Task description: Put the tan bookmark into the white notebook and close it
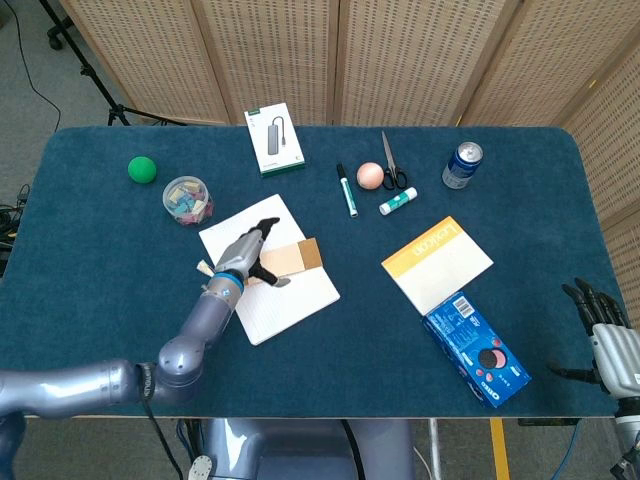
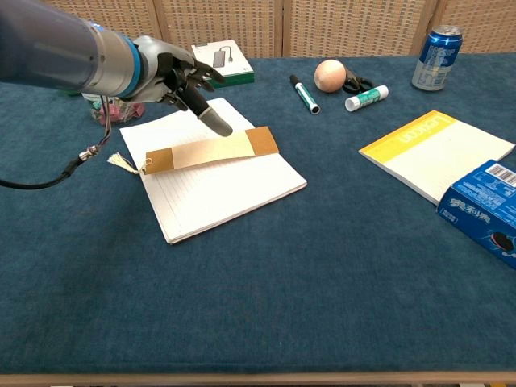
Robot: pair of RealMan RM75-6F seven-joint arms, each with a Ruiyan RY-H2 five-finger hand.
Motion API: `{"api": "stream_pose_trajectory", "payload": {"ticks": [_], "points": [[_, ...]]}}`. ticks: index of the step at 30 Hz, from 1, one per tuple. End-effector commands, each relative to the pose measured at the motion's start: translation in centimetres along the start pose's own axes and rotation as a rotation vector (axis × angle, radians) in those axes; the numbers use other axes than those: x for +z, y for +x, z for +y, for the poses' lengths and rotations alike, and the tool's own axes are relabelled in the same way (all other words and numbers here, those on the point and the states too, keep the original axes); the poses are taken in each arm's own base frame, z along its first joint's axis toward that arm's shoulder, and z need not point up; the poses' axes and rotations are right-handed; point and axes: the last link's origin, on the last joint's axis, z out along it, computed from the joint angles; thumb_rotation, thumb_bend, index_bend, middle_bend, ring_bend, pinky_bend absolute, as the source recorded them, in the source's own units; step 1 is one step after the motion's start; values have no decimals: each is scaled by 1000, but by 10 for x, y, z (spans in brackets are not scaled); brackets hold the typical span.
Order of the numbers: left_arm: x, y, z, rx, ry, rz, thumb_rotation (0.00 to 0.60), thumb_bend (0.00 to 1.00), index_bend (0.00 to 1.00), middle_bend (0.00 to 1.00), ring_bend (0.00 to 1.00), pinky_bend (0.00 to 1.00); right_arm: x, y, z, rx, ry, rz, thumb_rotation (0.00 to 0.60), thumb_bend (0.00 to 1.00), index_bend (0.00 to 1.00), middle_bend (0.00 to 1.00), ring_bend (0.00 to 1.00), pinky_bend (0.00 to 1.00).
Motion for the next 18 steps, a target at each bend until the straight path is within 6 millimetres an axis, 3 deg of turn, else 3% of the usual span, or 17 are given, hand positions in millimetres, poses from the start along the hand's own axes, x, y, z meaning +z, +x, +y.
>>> {"api": "stream_pose_trajectory", "payload": {"ticks": [1, 8, 18], "points": [[-32, -9, -43, 97, -80, -179, 600, 175, 0, 0, 0, 0, 0, -1, -1, -2, 3, -5, 600, 0, 0, 0, 0, 0], [-47, -20, -65, 137, -122, -237, 600, 193, 0, 0, 0, 0, 0, -3, -2, -6, 5, -11, 600, 0, 0, 0, 0, 0], [-47, -11, -84, 170, -104, -193, 600, 206, 0, 0, 0, 0, 0, -2, -1, -1, 2, -11, 600, 0, 0, 0, 0, 0]]}}
